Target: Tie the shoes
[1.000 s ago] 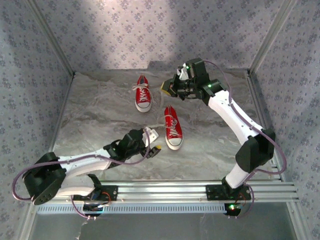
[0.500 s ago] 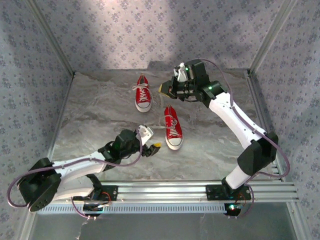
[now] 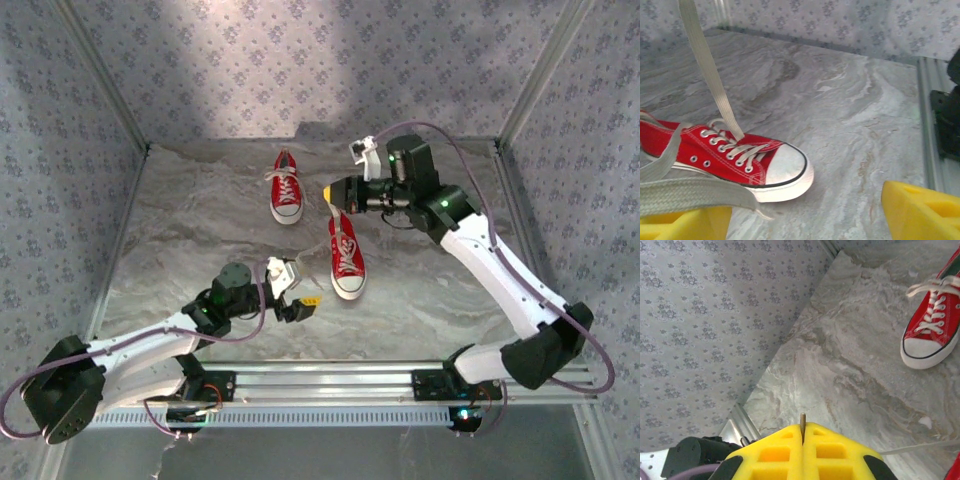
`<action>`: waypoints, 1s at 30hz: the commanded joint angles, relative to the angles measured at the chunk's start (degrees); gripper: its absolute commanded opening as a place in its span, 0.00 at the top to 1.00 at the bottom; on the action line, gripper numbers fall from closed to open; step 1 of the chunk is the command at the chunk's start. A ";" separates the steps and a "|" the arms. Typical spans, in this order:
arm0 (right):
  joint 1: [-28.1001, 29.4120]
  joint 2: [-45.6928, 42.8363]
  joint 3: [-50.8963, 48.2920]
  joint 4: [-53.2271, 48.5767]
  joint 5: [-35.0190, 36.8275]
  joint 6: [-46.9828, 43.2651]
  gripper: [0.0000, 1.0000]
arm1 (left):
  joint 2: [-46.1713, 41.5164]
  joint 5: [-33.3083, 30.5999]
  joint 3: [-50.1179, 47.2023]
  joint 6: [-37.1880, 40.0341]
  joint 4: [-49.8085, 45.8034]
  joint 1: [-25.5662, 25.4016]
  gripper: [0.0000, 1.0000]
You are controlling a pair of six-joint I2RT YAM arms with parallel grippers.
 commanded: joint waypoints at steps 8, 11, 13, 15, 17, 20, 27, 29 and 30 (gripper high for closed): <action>0.62 -8.74 -7.52 1.24 4.61 -10.12 1.00 | -4.93 16.41 3.61 -4.32 3.86 2.99 0.23; 0.94 -10.68 -10.59 1.32 5.82 -11.01 1.00 | -5.61 19.30 4.49 -6.11 4.82 4.33 0.23; 1.15 -11.58 -12.50 1.17 6.01 -11.71 1.00 | -6.02 19.23 5.31 -6.05 3.73 4.53 0.23; 1.30 -12.19 -14.23 1.09 6.01 -12.43 1.00 | -6.15 18.01 6.51 -5.71 1.48 5.04 0.23; 1.55 -12.65 -16.34 0.78 6.90 -12.68 1.00 | -5.99 15.70 7.93 -5.05 -2.02 5.69 0.25; 1.53 -12.92 -16.78 -0.66 11.52 -12.25 1.00 | -5.00 6.42 10.90 -5.13 -9.84 6.33 0.26; 0.72 -10.59 -12.40 -0.96 11.35 -10.01 1.00 | 1.11 -3.26 15.53 -7.63 -13.34 6.62 0.14; 0.74 -9.51 -10.33 -0.29 8.86 -9.22 1.00 | 3.32 -2.95 15.80 -8.29 -10.55 6.73 0.14; 0.85 -9.12 -9.09 -0.79 9.56 -9.00 1.00 | 4.85 -3.49 16.69 -8.08 -11.46 6.75 0.14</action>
